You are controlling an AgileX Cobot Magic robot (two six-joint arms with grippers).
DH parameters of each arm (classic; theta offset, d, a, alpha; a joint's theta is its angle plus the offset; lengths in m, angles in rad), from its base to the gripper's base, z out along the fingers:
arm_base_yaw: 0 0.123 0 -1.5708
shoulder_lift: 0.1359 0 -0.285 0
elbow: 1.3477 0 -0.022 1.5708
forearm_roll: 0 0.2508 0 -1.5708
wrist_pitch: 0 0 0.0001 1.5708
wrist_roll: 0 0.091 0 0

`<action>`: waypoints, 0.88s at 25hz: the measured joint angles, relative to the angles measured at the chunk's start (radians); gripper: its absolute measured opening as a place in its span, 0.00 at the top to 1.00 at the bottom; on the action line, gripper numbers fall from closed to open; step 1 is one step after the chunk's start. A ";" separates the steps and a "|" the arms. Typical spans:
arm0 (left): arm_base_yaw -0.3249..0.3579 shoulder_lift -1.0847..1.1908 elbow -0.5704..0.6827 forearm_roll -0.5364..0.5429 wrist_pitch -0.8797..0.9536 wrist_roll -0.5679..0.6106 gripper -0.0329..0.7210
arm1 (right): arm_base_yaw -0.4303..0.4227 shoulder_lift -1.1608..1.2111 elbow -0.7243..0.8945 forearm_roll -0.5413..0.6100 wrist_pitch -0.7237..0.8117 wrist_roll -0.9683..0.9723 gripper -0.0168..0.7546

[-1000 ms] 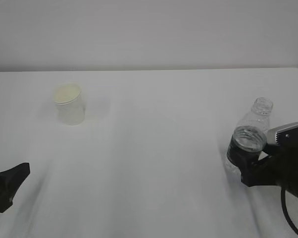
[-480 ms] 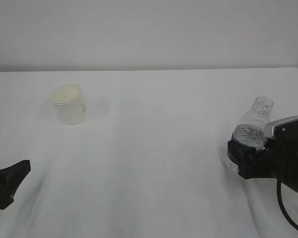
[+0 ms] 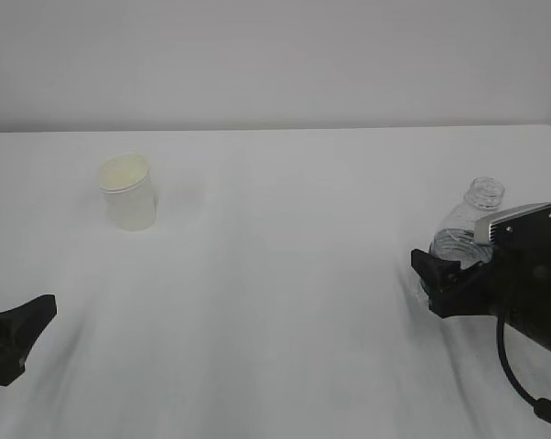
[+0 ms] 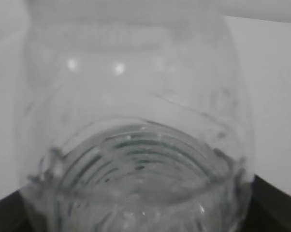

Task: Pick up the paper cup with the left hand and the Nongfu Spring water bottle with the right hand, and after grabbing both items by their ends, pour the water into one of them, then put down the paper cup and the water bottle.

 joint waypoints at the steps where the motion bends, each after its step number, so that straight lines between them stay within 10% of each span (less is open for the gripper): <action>1: 0.000 0.000 0.000 0.000 0.000 0.000 0.17 | 0.000 0.000 0.000 0.000 0.000 0.000 0.21; 22: 0.000 0.000 0.000 0.000 0.000 0.000 0.18 | 0.000 -0.002 -0.004 -0.045 0.004 -0.002 0.37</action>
